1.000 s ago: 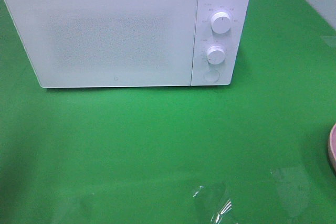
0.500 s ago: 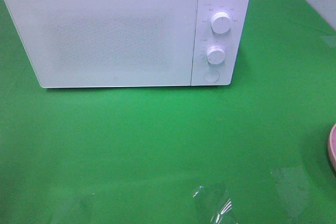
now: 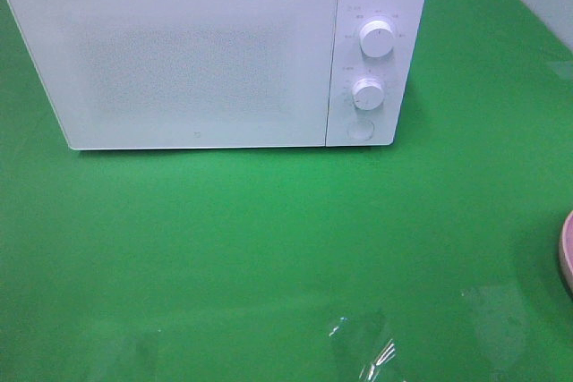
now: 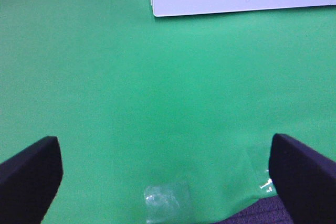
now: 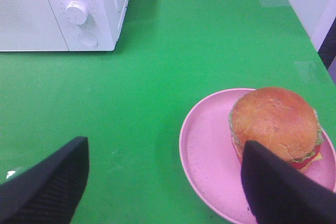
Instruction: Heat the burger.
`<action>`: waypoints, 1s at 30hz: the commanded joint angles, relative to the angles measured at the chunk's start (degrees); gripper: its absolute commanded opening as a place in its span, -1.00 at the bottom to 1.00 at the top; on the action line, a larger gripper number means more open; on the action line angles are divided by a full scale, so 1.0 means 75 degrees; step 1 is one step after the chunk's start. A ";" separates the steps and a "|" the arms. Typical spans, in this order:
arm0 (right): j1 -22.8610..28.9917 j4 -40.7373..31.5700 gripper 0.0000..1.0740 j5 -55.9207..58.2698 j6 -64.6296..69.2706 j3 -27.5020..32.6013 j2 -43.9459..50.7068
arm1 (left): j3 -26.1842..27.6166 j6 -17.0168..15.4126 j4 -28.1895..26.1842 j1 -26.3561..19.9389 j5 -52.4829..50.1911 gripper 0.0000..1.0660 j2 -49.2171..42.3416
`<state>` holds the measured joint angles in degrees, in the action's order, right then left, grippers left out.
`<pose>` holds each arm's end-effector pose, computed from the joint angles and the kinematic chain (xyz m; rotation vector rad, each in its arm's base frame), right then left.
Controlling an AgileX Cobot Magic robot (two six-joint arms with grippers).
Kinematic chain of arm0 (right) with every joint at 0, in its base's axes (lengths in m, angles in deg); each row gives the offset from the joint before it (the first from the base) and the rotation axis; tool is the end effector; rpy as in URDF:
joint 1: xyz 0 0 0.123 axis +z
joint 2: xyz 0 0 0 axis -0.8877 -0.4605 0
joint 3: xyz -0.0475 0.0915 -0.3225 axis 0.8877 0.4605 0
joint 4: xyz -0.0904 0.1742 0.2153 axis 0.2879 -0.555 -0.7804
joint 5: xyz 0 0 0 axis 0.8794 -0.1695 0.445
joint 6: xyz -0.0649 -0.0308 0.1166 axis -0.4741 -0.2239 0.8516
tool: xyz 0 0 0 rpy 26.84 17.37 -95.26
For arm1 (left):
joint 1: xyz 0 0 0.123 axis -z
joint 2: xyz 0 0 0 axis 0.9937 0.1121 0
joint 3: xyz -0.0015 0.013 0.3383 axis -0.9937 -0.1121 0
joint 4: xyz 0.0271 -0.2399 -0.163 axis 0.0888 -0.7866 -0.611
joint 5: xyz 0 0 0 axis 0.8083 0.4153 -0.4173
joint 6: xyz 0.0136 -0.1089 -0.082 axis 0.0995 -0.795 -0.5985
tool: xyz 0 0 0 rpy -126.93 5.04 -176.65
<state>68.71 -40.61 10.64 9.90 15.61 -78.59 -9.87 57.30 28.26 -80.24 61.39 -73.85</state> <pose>0.0188 -0.0077 0.2857 0.0191 1.9794 0.0518 0.0367 -0.0095 0.2735 0.1546 2.1578 -0.0591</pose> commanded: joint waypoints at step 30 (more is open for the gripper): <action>-0.0061 0.0015 0.42 -0.0069 -0.0092 0.0023 0.0160 | -0.0015 -0.0008 0.0061 -0.0260 -0.0092 0.87 -0.1207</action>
<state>68.71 -40.61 10.64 9.90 15.61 -78.59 -9.87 57.30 28.71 -82.01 61.16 -81.47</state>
